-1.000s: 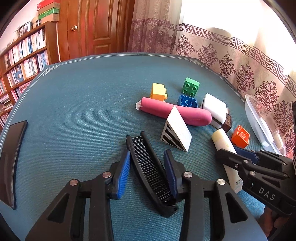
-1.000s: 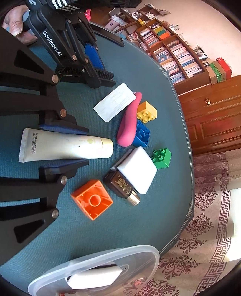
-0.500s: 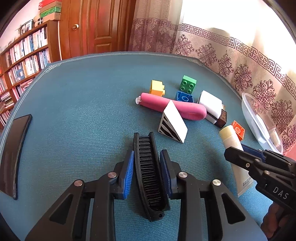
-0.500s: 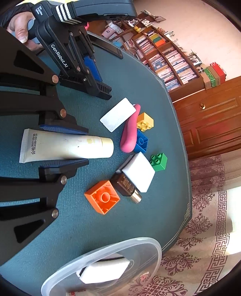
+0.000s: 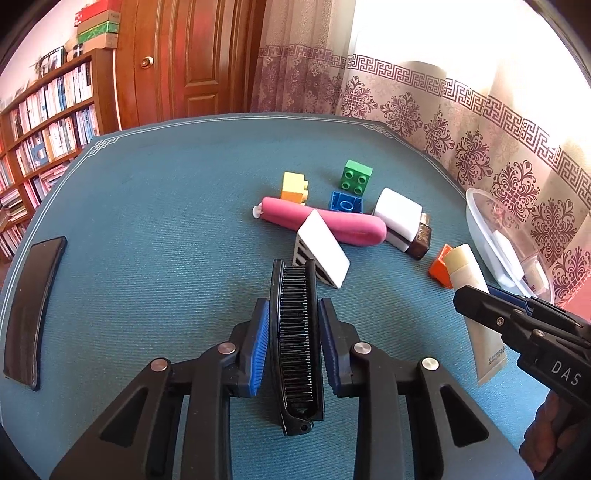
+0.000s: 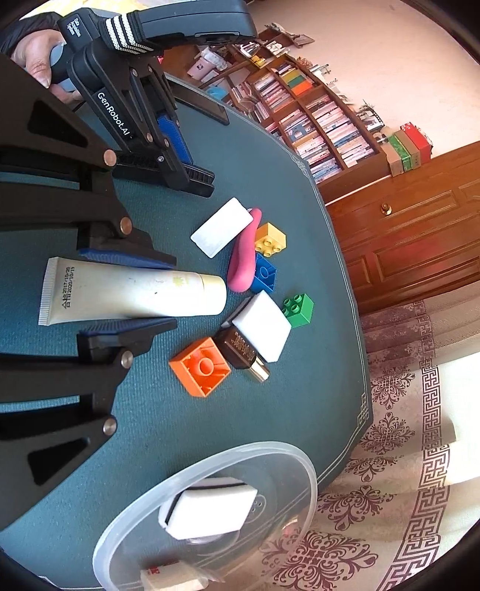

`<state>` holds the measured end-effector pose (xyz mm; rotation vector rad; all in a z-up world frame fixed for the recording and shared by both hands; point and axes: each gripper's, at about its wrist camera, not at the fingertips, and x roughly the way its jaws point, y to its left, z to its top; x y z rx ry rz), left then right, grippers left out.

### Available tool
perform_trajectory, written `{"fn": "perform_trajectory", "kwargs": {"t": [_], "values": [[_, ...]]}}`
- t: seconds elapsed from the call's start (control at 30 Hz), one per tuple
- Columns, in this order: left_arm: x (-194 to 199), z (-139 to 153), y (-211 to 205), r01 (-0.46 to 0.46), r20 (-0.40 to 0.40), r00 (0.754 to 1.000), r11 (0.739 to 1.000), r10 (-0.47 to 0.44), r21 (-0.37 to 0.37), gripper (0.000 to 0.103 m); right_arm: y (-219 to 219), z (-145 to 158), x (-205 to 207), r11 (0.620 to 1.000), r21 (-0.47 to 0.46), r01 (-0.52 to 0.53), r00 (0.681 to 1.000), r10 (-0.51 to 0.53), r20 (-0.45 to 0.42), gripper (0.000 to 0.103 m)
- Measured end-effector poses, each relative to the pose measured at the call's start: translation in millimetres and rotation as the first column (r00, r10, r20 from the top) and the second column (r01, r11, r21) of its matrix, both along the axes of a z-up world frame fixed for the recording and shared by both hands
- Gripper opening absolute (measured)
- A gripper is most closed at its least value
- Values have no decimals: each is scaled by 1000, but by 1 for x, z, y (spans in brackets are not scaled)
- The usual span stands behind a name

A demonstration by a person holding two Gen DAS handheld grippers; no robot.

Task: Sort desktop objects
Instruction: 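Carry the white tube into the clear bowl with the right gripper while the left gripper carries the comb there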

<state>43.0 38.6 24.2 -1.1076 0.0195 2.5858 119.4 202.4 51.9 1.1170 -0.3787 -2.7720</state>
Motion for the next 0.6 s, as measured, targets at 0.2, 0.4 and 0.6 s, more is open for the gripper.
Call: {"fn": "perform_trajectory", "kwargs": {"t": [0.2, 0.4, 0.6], "values": [[2, 13, 15, 29, -18, 999, 999, -29, 22, 29, 11, 6, 6, 1000, -4, 20, 1000, -20, -23, 29], [4, 32, 41, 85, -51, 995, 996, -83, 36, 29, 30, 12, 17, 998, -4, 58, 997, -58, -45, 29], [3, 49, 75, 152, -74, 986, 987, -148, 52, 29, 57, 20, 26, 993, -8, 116, 991, -116, -67, 29]]}}
